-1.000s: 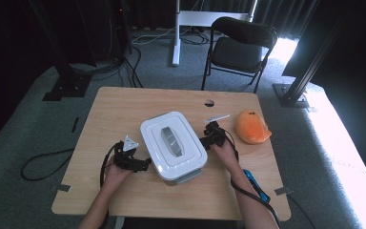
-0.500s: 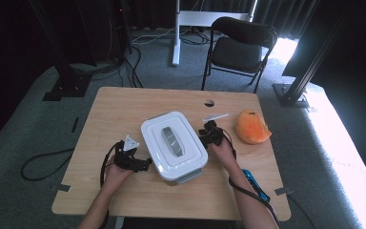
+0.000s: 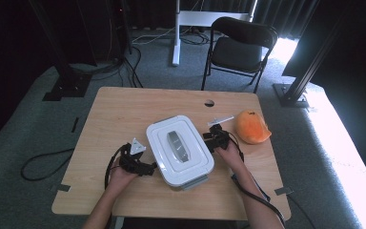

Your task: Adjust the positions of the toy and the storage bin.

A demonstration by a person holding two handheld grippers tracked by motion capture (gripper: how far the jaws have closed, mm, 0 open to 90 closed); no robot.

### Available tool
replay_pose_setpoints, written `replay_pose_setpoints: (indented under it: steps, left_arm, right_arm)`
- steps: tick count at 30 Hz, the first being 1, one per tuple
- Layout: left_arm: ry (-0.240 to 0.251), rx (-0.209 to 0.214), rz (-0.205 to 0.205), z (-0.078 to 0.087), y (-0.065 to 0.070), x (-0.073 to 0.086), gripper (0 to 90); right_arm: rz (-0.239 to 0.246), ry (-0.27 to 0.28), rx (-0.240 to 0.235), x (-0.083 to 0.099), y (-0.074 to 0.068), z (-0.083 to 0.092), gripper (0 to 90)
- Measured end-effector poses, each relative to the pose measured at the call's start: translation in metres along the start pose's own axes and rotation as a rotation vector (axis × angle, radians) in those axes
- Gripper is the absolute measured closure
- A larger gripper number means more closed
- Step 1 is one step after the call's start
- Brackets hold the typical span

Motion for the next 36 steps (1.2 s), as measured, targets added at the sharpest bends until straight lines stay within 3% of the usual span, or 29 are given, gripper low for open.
replay_pose_setpoints:
  steps: [19, 26, 30, 36]
  left_arm:
    - [0.001, 0.071, -0.044, -0.004, 0.032, -0.003, 0.8]
    - [-0.004, 0.083, -0.028, -0.004, 0.028, 0.004, 0.9]
    - [-0.018, 0.073, -0.031, -0.003, 0.020, 0.014, 0.9]
    - [-0.023, 0.067, 0.004, 0.003, 0.007, 0.030, 0.9]
  right_arm:
    - [0.027, -0.004, 0.012, 0.017, 0.006, 0.024, 25.4]
    - [0.037, 0.003, 0.036, 0.019, 0.010, 0.030, 18.7]
    - [0.036, 0.005, 0.055, 0.024, 0.012, 0.035, 17.8]
    - [0.053, 0.004, 0.071, 0.029, 0.011, 0.044, 14.5]
Point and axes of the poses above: each handheld gripper's, and its own axes: z roughly backward along the jaws, x roughly out of its underside, y roughly to its right, the point moved 8 cm from there along -z, roughly forward along the jaws, and after that the axes turned 2 degrees about y, right-handed, at the moved point
